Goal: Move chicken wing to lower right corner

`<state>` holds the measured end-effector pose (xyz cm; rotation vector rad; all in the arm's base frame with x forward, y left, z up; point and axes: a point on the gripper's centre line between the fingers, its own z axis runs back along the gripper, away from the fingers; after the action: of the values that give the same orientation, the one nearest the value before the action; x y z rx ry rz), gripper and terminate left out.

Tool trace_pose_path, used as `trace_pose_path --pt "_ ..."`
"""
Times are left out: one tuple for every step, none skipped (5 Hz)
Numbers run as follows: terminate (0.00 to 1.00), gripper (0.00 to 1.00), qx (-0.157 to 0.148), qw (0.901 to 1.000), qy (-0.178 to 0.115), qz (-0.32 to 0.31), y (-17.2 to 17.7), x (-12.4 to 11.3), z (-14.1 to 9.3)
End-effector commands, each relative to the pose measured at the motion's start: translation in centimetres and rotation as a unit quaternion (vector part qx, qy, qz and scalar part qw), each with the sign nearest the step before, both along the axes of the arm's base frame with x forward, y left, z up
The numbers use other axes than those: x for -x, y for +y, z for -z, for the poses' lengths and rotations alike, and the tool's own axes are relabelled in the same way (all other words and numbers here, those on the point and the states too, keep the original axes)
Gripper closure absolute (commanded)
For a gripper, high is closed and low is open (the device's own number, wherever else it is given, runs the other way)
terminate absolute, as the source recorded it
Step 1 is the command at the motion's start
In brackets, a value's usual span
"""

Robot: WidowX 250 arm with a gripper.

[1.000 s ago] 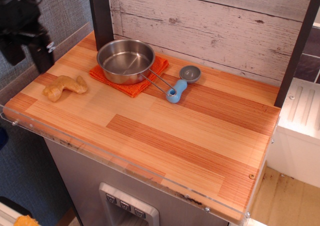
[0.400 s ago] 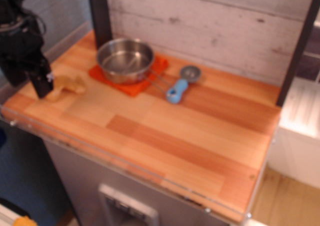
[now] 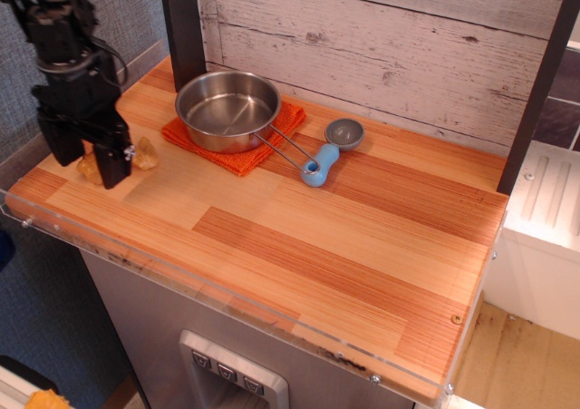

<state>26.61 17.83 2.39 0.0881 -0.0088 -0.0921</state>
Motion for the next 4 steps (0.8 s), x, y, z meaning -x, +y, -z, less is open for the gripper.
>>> trace_pose_path --pt "0.00 0.00 -0.048 0.9988 0.009 0.002 2.3 -2.1 0.5" --pt "0.00 0.00 -0.052 0.9984 0.023 0.003 2.9 -2.1 1.4" --pt "0.00 1.00 -0.047 0.9985 0.027 0.009 2.1 -1.6 1.7" --pt "0.00 1.00 -0.037 0.9992 0.008 0.009 0.7 -0.7 -0.4"
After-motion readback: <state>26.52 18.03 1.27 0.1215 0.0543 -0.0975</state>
